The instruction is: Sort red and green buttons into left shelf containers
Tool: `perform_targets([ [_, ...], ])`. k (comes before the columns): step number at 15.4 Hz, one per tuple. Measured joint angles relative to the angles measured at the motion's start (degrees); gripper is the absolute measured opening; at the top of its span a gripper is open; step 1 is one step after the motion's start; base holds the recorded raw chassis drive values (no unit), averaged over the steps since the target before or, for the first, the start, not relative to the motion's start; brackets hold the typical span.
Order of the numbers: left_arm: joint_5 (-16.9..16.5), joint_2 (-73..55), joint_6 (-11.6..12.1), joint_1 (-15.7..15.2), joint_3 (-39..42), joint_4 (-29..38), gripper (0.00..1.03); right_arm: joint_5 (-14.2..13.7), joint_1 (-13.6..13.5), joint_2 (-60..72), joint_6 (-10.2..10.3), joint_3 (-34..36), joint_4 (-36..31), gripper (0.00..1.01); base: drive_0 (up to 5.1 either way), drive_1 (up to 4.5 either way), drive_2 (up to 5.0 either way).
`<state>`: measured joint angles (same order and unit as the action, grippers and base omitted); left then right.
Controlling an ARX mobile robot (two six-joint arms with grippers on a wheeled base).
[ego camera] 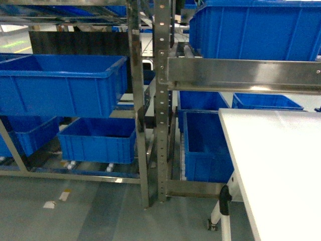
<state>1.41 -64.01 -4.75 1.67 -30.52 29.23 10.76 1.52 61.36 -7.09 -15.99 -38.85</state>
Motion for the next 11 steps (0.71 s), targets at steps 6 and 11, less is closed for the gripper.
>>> perform_targets([
  [6, 0.0, 0.0, 0.0, 0.0, 0.0, 0.0, 0.27, 0.0, 0.0, 0.0, 0.0, 0.0, 0.1, 0.29, -5.0, 2.43, 2.4],
  [11, 0.1, 0.0, 0.0, -0.1, 0.0, 0.0, 0.27, 0.1, 0.0, 0.0, 0.0, 0.0, 0.2, 0.29, -5.0, 2.4, 2.4],
])
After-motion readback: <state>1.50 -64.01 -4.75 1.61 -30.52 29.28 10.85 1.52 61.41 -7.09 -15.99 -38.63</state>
